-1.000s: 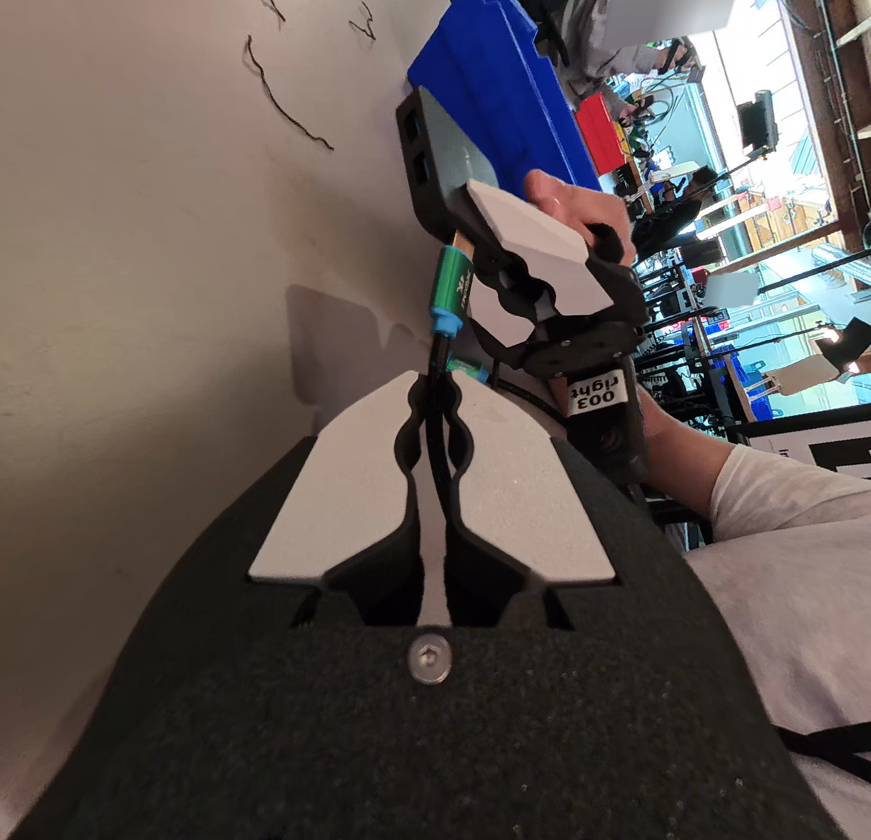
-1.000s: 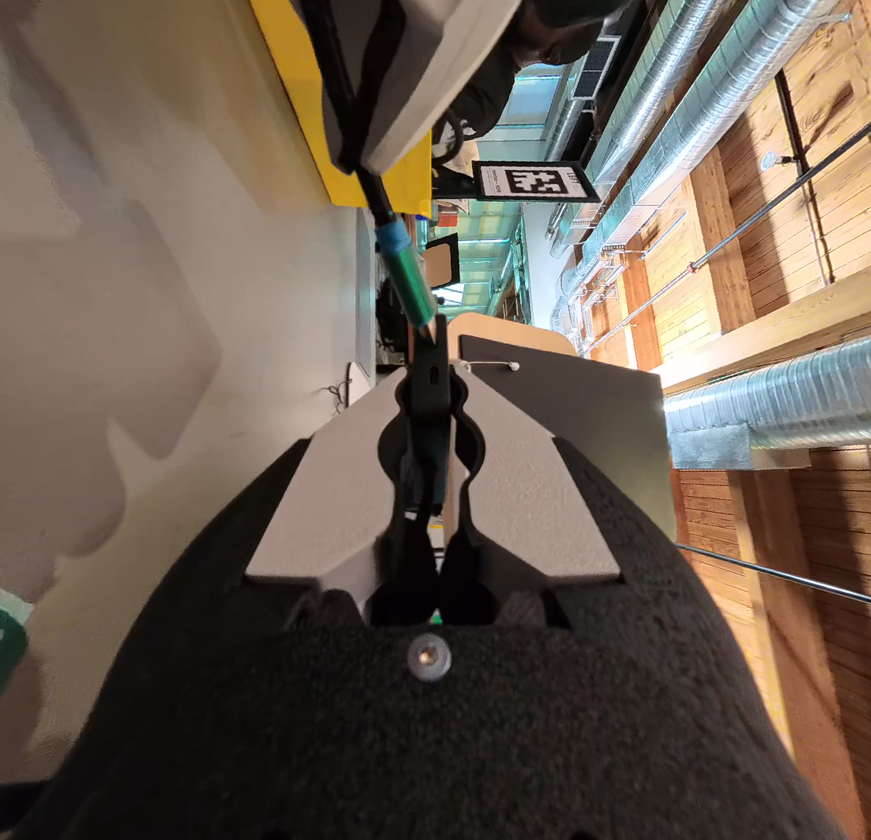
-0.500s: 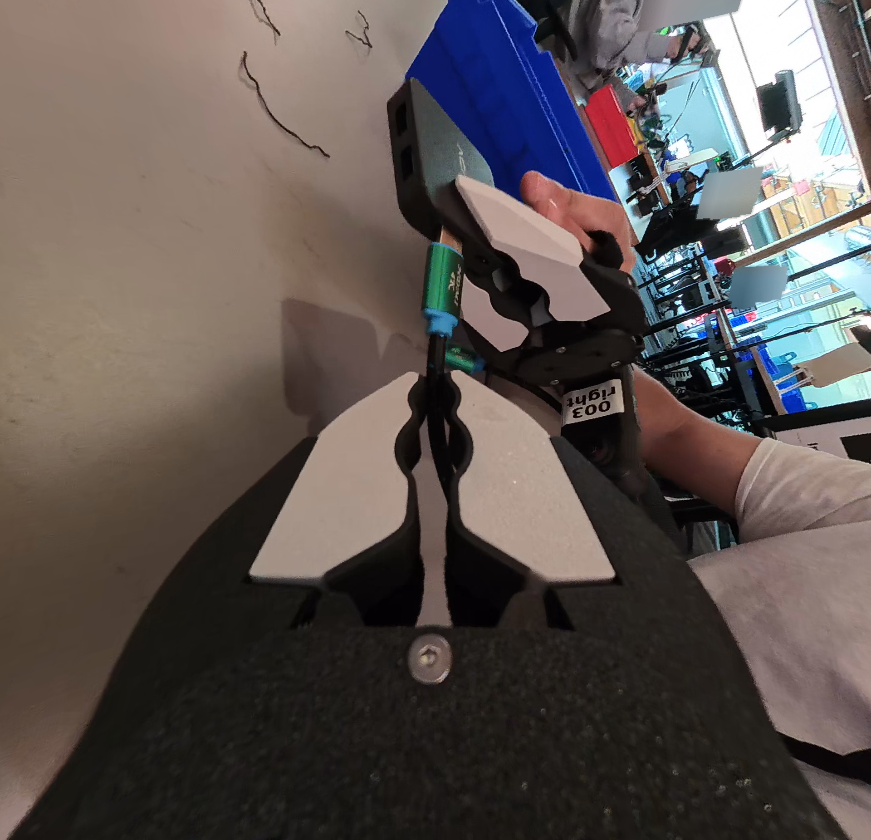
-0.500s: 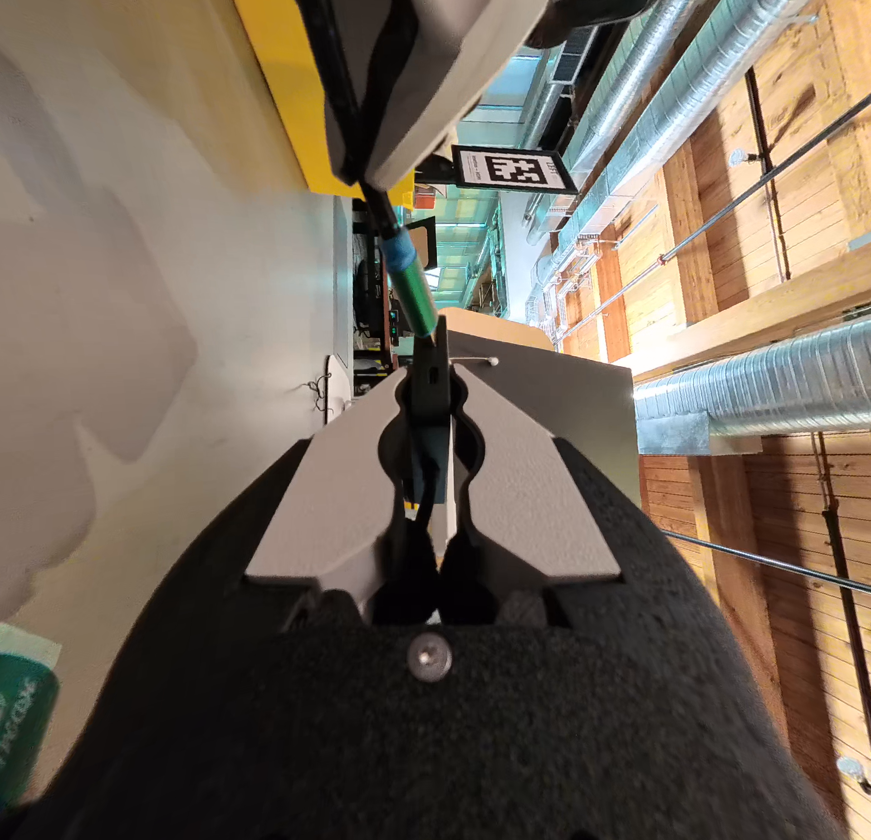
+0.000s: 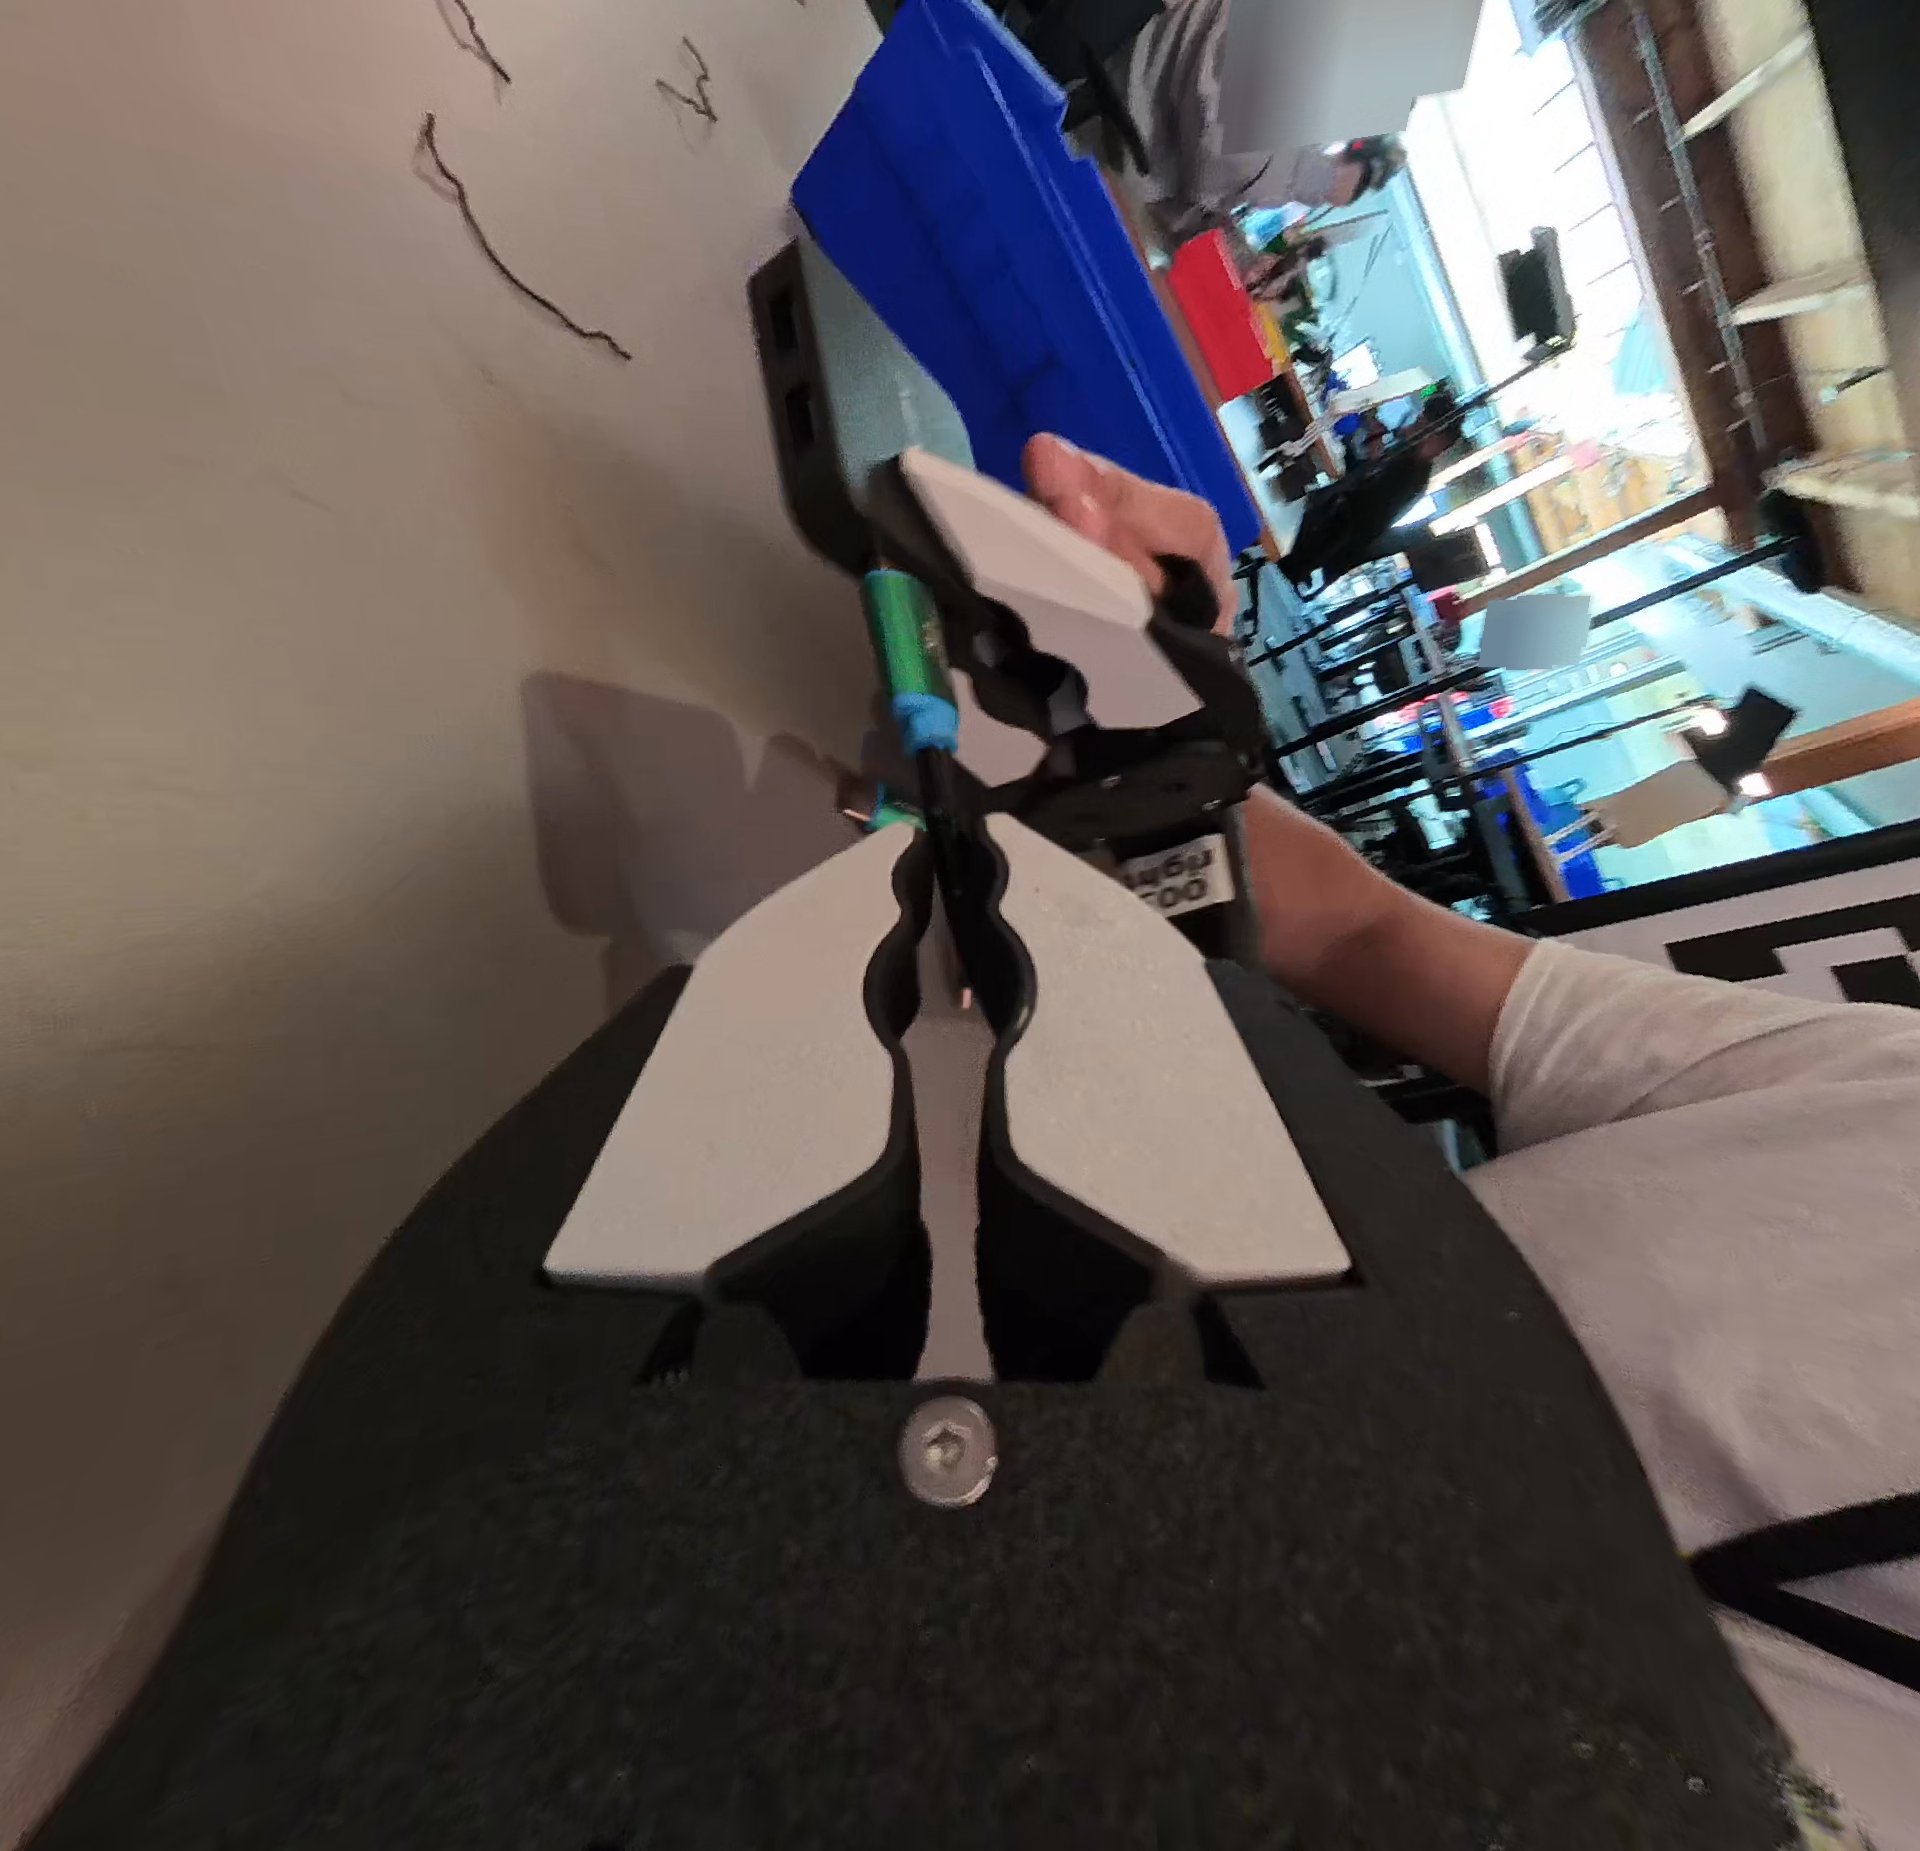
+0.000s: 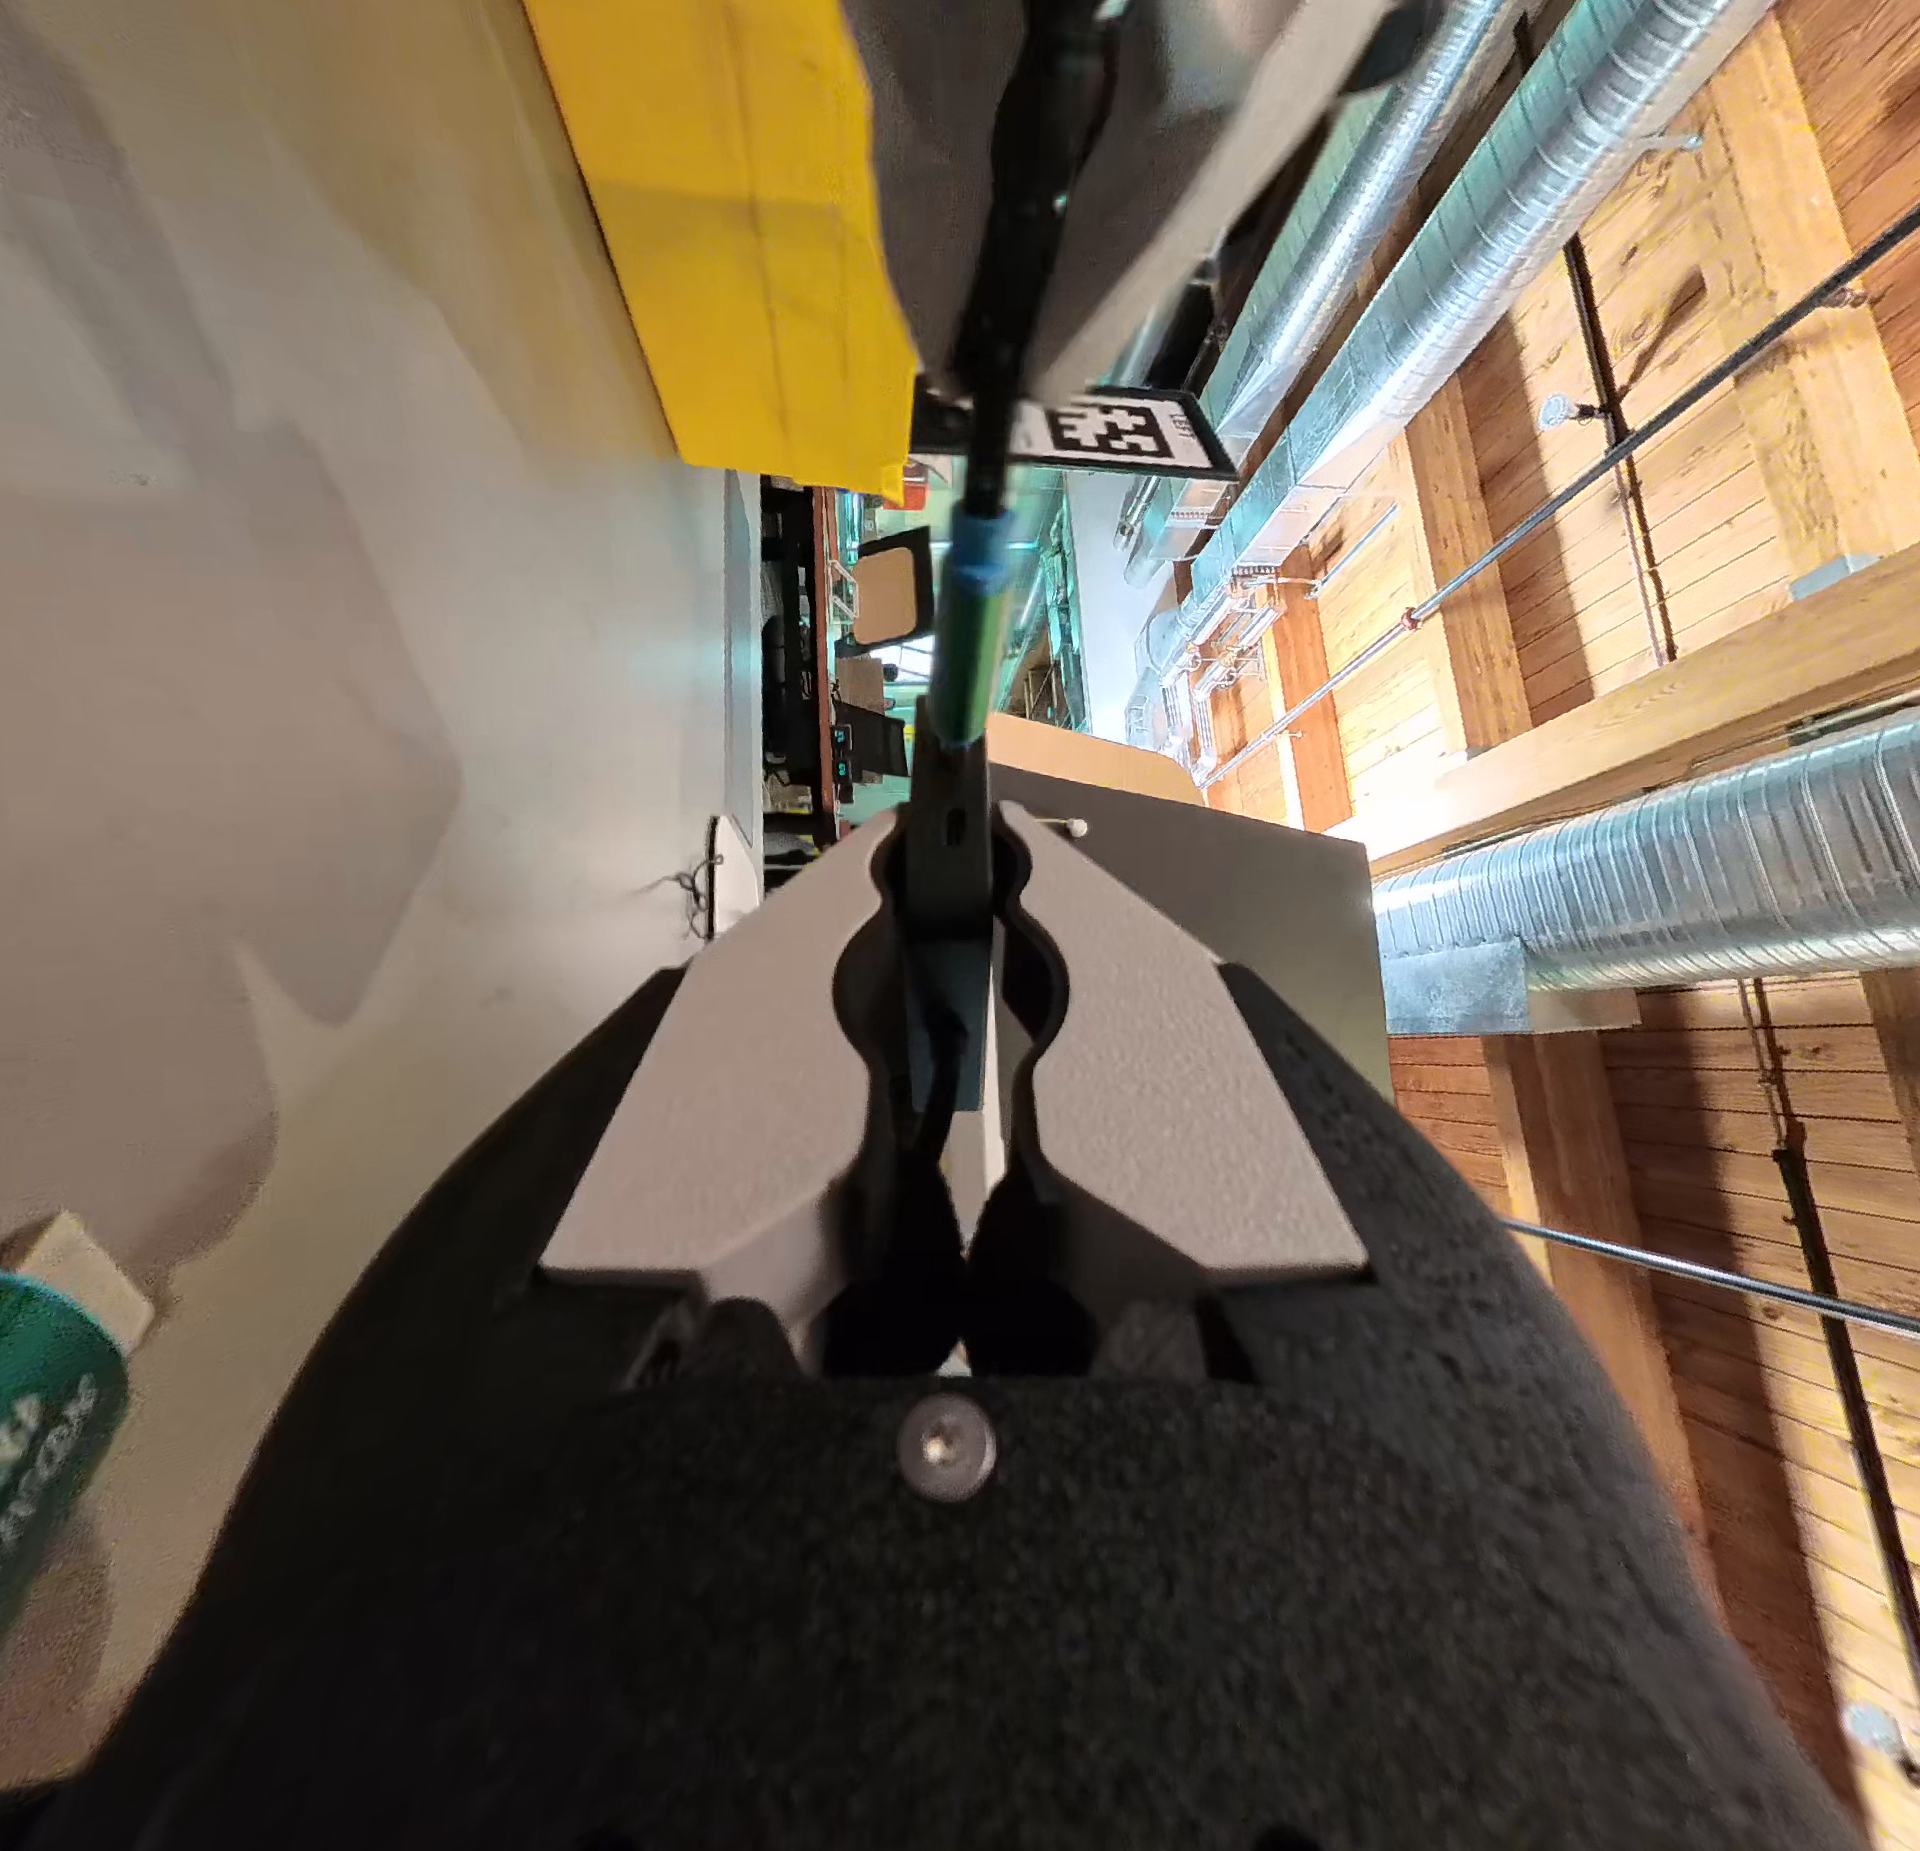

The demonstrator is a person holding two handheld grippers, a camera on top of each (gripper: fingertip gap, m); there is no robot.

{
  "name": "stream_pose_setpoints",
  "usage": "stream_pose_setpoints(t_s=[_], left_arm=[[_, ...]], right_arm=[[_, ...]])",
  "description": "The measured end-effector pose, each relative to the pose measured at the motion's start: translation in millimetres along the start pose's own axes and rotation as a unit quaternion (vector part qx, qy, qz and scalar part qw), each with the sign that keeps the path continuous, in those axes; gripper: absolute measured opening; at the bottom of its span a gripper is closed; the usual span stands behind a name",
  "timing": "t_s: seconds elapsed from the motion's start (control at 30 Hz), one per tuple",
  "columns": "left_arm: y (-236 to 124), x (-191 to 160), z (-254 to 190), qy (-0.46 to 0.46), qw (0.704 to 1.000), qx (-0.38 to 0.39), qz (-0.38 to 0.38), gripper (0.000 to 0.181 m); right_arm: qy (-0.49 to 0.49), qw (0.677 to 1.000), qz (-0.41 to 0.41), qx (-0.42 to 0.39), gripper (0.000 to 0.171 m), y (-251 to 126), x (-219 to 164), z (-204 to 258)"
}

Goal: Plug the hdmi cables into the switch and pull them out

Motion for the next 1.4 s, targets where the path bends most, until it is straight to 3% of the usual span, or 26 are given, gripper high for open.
stream_pose_setpoints(t_s=[0.37, 0.63, 0.8, 0.97, 1.3, 1.4], left_arm=[[1.2, -0.7, -4.8, 0.019, 1.000, -0.014, -0.011, 0.006], [-6.9, 4.2, -1.5, -0.013, 0.997, -0.075, -0.025, 0.006], [3.6, -0.3, -8.1, 0.021, 0.998, -0.052, -0.011, 0.006], [-5.5, 3.9, -2.8, 0.000, 0.998, -0.066, -0.013, 0.005], [-10.2, 8.0, -8.3, 0.056, 0.997, -0.052, -0.008, 0.005], [-2.8, 2.1, -8.9, 0.065, 0.996, -0.062, 0.028, 0.007]], right_arm=[[0.060, 0.998, 0.012, 0.000, 0.012, -0.8, 2.0, -6.6], [0.079, 0.997, -0.003, -0.013, 0.012, -4.1, 2.8, -13.6], [0.085, 0.996, -0.004, -0.007, 0.011, -4.2, 2.9, -12.3], [0.077, 0.997, -0.005, -0.008, 0.012, -6.2, 6.8, -16.7], [0.100, 0.994, -0.033, -0.003, 0.011, -7.7, 5.5, -18.2], [0.099, 0.994, -0.049, 0.006, 0.012, -9.3, 3.7, -14.3]])
Point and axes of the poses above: each gripper's, where its closed fingertips meet, y out along the fingers, x out of its top, z = x × y across the jaws, the point moved 9 cm from there along -y, back along the fingers, and after that the axes turned 6 degrees about -y, right-handed, at the moved point
